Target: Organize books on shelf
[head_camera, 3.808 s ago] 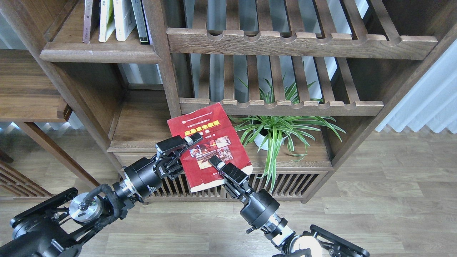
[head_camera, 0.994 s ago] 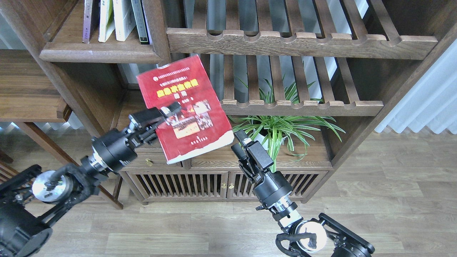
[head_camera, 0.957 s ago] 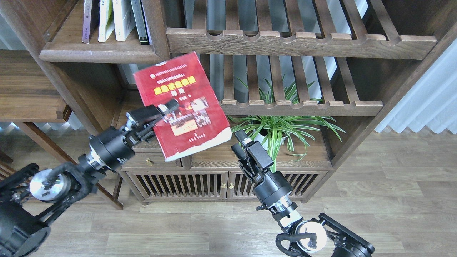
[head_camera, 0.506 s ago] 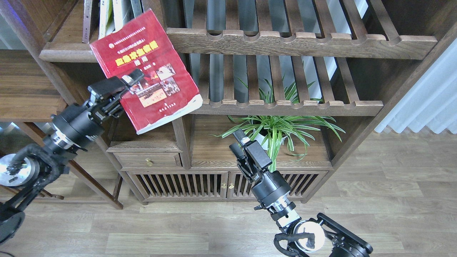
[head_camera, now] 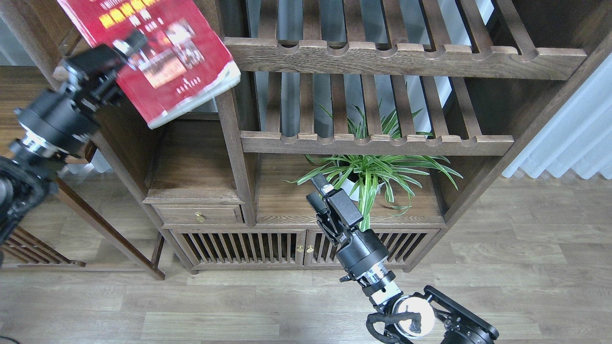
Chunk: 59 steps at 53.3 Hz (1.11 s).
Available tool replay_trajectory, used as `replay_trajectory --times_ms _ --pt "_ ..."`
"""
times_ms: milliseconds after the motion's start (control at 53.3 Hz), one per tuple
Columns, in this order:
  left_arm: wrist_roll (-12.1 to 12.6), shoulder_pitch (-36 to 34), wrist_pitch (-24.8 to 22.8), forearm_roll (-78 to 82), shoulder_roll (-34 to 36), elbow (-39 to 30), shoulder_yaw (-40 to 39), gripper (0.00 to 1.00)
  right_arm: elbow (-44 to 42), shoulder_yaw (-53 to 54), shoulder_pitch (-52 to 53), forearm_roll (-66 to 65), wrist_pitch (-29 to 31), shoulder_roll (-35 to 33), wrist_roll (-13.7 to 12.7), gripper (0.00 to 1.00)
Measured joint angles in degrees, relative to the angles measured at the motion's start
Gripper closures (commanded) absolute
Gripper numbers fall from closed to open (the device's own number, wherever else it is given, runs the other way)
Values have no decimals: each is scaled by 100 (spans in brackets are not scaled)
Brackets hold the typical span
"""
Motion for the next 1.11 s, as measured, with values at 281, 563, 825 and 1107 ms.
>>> replay_trajectory --times_ms 281,563,825,1107 --pt "-191 -33 0 -8 308 8 -441 97 -19 3 28 0 0 55 0 10" --pt "-180 -29 0 -7 903 61 -694 96 -84 5 47 -14 0 243 0 10" --pt "-127 -36 0 173 1569 331 -746 96 -135 -3 99 -114 0 279 1 10" --pt "-125 -449 0 1122 1737 450 -804 96 -112 -238 113 -156 0 281 1 10"
